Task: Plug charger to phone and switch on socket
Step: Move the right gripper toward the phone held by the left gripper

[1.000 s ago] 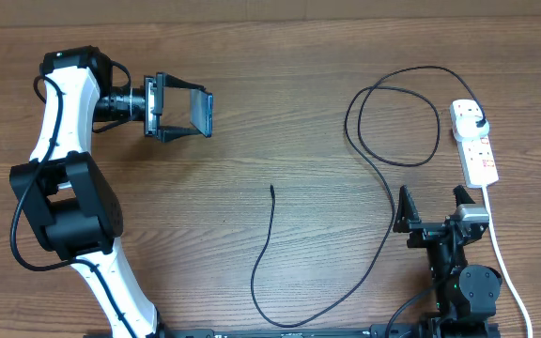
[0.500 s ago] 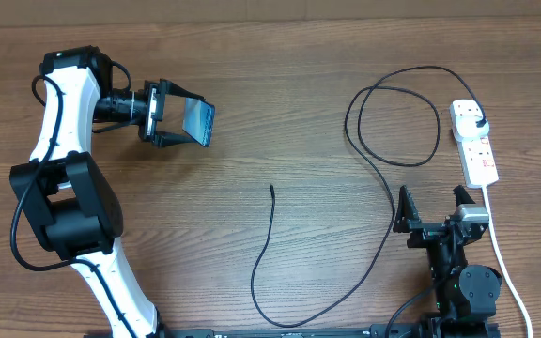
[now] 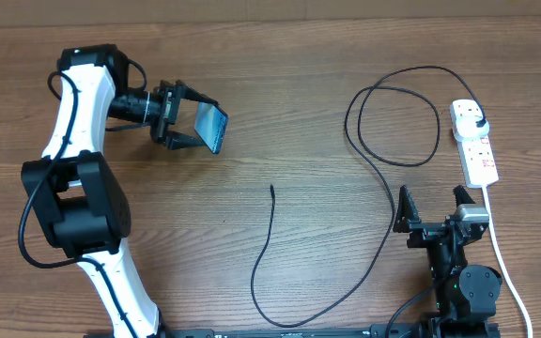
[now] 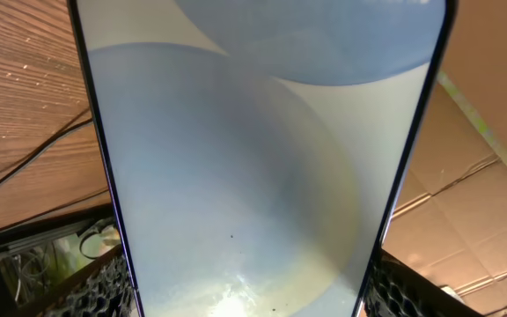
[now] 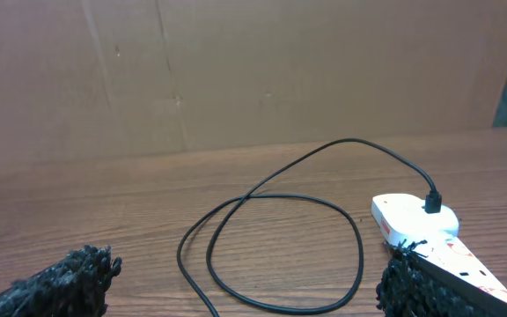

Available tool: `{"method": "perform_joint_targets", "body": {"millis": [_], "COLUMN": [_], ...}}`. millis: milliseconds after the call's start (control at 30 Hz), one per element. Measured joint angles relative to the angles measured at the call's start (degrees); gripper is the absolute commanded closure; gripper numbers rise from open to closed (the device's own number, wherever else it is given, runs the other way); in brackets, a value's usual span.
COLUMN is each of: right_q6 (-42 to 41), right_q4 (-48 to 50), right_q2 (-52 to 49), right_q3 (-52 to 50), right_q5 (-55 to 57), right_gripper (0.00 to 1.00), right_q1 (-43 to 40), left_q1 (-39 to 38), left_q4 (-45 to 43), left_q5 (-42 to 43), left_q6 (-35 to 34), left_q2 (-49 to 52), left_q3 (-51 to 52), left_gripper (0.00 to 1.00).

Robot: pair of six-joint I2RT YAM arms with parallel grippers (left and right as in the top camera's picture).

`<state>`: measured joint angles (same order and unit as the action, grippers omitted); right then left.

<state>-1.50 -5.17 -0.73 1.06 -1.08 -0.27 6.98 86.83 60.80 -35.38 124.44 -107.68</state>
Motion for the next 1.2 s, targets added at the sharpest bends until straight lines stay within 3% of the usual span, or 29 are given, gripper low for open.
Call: {"method": "perform_joint_targets", "body": {"millis": [467,767,1033,1200], "right_q6": [-0.22,-5.79,-6.45,-6.47], "right_q4": [0.50,1.07,-7.37,-11.32], "right_q2": [0.00,0.00,-2.67,-10.14], "right_q3": [0.00,0.94,11.85,19.43], "right_q5": [-1.03,-5.40,-5.51,-5.53], "right_gripper": [0.00,0.00,0.00,0.00], "right_q1": [-0.02,0.00,-0.02,0.00], "left_q1": [-2.75,-3.26,-3.26,-3.26], "left_q4": [-0.07,-0.20,-0.24,-0.22], "left_q5": [-2.08,-2.25,-2.40,-2.40], "left_q6": [0.92,1.05,1.05,1.05], "left_q2": [0.00,0.00,0.00,0.00], "left_q3": [0.00,0.00,0.00,0.00], "left_gripper": [0.96,0.96,0.96,0.96]}}
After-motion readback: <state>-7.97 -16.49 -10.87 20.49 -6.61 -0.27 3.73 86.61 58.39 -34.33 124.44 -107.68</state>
